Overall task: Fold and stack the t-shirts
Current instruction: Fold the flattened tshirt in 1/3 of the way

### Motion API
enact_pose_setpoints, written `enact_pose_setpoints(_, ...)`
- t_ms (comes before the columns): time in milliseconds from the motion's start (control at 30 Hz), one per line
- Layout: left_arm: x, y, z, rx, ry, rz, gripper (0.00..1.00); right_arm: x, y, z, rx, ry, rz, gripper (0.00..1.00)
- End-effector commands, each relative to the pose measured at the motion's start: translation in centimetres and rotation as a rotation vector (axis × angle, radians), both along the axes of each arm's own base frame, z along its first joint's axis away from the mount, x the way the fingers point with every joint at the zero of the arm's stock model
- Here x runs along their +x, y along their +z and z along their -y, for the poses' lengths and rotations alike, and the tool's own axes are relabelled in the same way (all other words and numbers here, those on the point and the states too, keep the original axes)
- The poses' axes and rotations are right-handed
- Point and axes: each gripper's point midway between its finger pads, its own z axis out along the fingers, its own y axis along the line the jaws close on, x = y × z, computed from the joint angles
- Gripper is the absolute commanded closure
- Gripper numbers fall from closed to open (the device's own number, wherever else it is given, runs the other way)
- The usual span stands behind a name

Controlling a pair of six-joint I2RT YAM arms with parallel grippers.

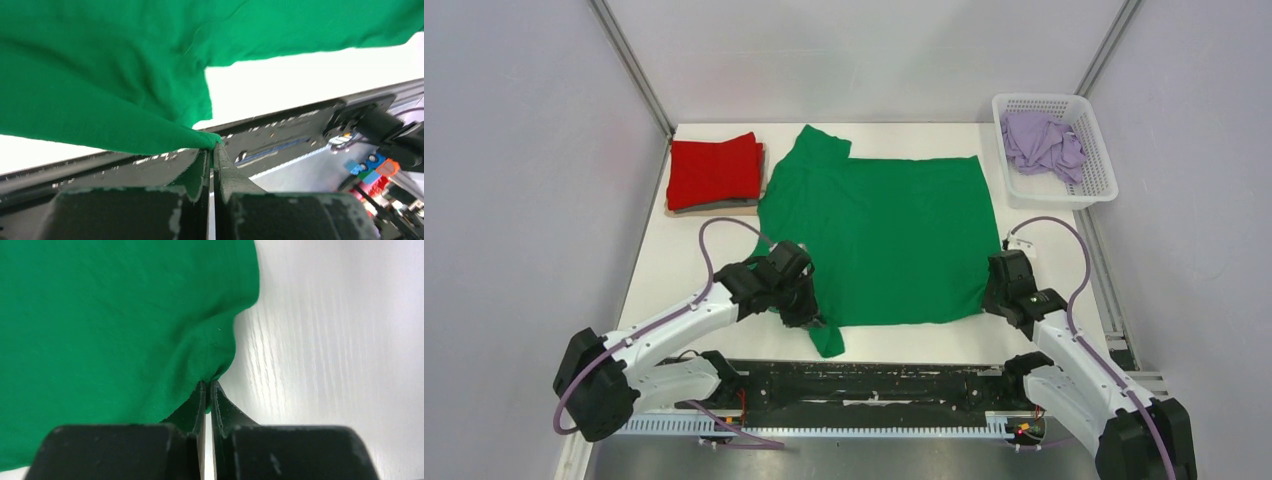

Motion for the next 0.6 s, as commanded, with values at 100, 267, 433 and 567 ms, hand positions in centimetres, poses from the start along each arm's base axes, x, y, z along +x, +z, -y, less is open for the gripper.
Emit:
enact_pose_setpoints(100, 9.6, 6.2, 1.0, 0.051, 0.038, 0.359, 0.98, 5.9, 4.8, -1.4, 0.021, 0.036, 0.193, 1.00)
enact_pose_setpoints(267, 14.6, 8.6, -0.5, 0.076, 0.137, 0.485, 0.98, 7.9, 6.1, -0.6, -0.020, -0.004, 0.232, 1.00)
enact_pose_setpoints(433, 17.8, 9.7, -2.0, 0.104, 0.199, 0.538, 0.98, 9.3, 6.9, 0.3, -0.053, -0.037, 0.240, 1.00)
enact_pose_setpoints(567, 19.9, 10.8, -3.1, 0.116, 0.230, 0.581, 0.98, 10.3, 7.4, 0.6, -0.052, -0.047, 0.250, 0.99)
